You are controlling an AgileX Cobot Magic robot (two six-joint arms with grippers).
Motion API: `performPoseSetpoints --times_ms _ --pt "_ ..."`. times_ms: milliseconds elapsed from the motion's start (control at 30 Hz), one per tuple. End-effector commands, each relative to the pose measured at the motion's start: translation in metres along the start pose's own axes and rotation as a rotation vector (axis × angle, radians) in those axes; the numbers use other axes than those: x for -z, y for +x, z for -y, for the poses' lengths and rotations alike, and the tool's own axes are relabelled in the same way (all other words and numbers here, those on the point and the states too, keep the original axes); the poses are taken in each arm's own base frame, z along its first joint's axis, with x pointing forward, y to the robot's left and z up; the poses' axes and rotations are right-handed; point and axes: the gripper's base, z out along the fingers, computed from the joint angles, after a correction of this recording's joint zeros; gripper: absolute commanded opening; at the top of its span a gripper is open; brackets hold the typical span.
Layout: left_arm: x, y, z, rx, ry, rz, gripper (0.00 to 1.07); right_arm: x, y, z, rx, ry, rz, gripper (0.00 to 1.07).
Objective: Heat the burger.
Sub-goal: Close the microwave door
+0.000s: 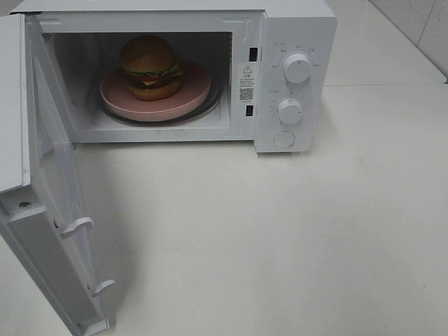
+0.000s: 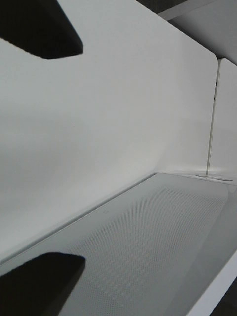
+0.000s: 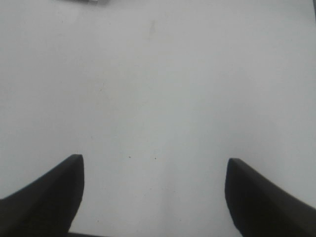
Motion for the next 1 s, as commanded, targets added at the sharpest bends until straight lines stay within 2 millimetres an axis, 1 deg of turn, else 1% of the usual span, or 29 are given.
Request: performPoseSetpoints --times_ms 33,67,133,167,233,300,333,367,433,533,567,667,700,733,800,1000 --pt "0.002 0.002 0.000 0.000 0.004 0.023 1.00 0.013 0.010 0.006 -0.066 0.037 0.084 0.76" --pt "0.002 0.002 0.000 0.000 0.004 0.023 1.00 0.013 0.010 0.006 -0.066 0.037 0.084 0.76" --pt "0.002 0.002 0.000 0.000 0.004 0.023 1.00 0.023 0.016 0.009 -0.099 0.057 0.145 0.76" --pt "0.002 0.002 0.000 0.000 0.004 0.023 1.00 0.023 0.016 0.009 -0.099 0.057 0.145 0.76" --pt "0.002 0.002 0.000 0.000 0.004 0.023 1.00 0.030 0.022 0.010 -0.121 0.063 0.195 0.76" --pt "0.002 0.002 0.000 0.000 0.004 0.023 1.00 0.031 0.024 0.010 -0.125 0.064 0.207 0.76" --pt "0.002 0.002 0.000 0.000 0.004 0.023 1.00 0.035 0.028 0.010 -0.129 0.063 0.228 0.76" --pt "0.002 0.002 0.000 0.000 0.004 0.023 1.00 0.035 0.028 0.010 -0.129 0.063 0.228 0.76" --pt "0.002 0.002 0.000 0.000 0.004 0.023 1.00 0.038 0.037 0.011 -0.135 0.065 0.238 0.76" --pt "0.002 0.002 0.000 -0.001 0.004 0.023 1.00 0.037 0.040 0.011 -0.136 0.066 0.235 0.76" --pt "0.002 0.002 0.000 -0.001 0.004 0.023 1.00 0.037 0.045 0.011 -0.138 0.069 0.237 0.76" --pt "0.002 0.002 0.000 -0.001 0.004 0.023 1.00 0.043 0.050 0.011 -0.148 0.072 0.286 0.76" --pt "0.002 0.002 0.000 -0.001 0.004 0.023 1.00 0.047 0.055 0.012 -0.162 0.084 0.326 0.76" --pt "0.002 0.002 0.000 -0.001 0.004 0.023 1.00 0.047 0.055 0.012 -0.162 0.084 0.326 0.76" --pt "0.002 0.002 0.000 -0.001 0.004 0.023 1.00 0.053 0.062 0.012 -0.183 0.101 0.383 0.76" --pt "0.002 0.001 0.000 0.001 0.006 0.022 1.00 0.053 0.062 0.011 -0.183 0.108 0.380 0.76"
